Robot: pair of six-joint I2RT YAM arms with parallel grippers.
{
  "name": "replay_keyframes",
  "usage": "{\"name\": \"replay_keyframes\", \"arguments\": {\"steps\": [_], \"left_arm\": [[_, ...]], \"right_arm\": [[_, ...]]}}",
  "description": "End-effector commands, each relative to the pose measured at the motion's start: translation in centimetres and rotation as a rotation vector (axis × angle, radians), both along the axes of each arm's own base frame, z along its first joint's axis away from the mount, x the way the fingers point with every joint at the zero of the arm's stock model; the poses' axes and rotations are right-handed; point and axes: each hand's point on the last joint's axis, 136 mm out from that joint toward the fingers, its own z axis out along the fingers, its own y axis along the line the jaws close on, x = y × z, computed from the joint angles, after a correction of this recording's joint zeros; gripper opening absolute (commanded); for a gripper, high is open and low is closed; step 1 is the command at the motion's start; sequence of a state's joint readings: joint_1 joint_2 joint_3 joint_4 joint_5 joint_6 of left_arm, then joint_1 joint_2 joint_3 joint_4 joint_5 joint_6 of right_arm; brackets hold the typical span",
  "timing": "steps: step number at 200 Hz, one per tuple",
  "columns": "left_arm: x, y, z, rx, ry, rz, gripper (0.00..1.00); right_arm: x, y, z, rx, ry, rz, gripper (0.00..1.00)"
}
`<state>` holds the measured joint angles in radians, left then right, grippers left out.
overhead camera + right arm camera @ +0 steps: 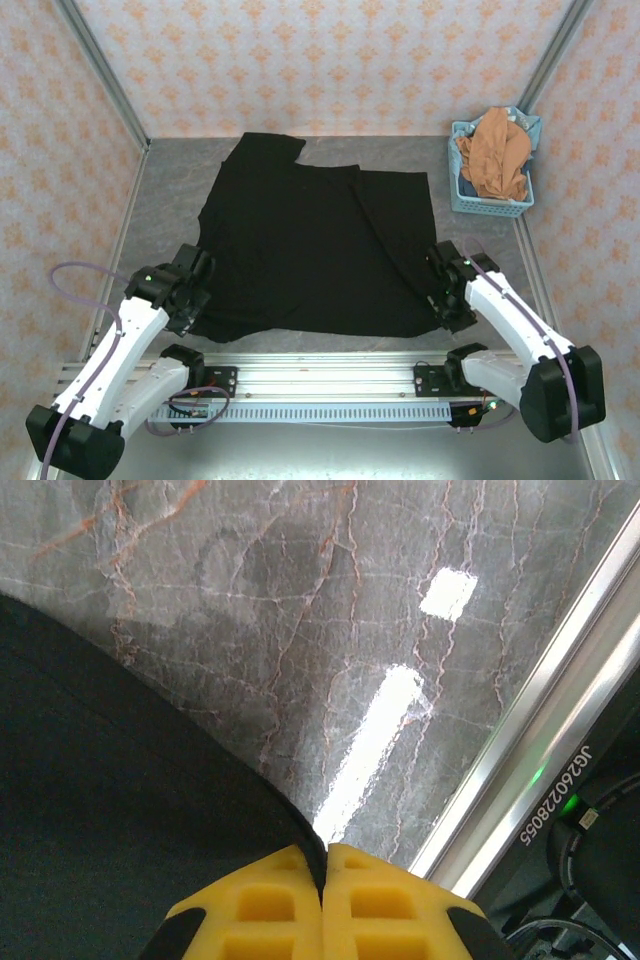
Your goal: Fold and stack the t-shirts
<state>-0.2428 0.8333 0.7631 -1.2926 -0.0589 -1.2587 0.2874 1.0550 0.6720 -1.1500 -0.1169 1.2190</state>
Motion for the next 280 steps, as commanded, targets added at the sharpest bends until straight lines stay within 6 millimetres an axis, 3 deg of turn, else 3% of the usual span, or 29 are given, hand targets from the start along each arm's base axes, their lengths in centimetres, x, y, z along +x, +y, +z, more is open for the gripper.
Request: {"name": "replay_keyframes", "arguments": {"steps": [1, 66, 107, 199, 221, 243, 264, 280], "left_arm": [[0.7, -0.2, 0.7, -0.001, -0.033, -0.021, 0.0], [6.3, -0.7, 4.1, 0.069, -0.084, -0.149, 0.0], [10.4, -1.1, 5.1, 0.119, -0.083, -0.204, 0.0], [17.0, -0.6, 6.1, 0.276, -0.046, -0.319, 0.0], [16.8, -0.3, 6.6, 0.294, -0.04, -0.308, 0.0], [15.0, 0.5, 6.9, 0.316, -0.035, -0.293, 0.0], [12.7, 2.3, 7.4, 0.392, -0.021, -0.265, 0.0], [12.1, 3.5, 7.5, 0.426, -0.044, -0.243, 0.0]], "right_arm": [[1.2, -0.8, 0.9, -0.057, -0.045, 0.008, 0.0], [4.2, -1.6, 2.9, -0.128, -0.104, 0.026, 0.0], [6.0, -1.6, 3.4, -0.122, -0.128, 0.005, 0.0], [8.7, -0.9, 1.8, -0.068, -0.11, -0.063, 0.0], [8.4, -1.0, 2.3, -0.076, -0.101, -0.062, 0.0], [8.1, -0.6, 1.7, -0.044, -0.123, -0.041, 0.0], [8.5, 1.6, 0.3, 0.063, -0.115, 0.04, 0.0], [8.5, 3.9, -0.7, 0.108, -0.064, 0.153, 0.0]]}}
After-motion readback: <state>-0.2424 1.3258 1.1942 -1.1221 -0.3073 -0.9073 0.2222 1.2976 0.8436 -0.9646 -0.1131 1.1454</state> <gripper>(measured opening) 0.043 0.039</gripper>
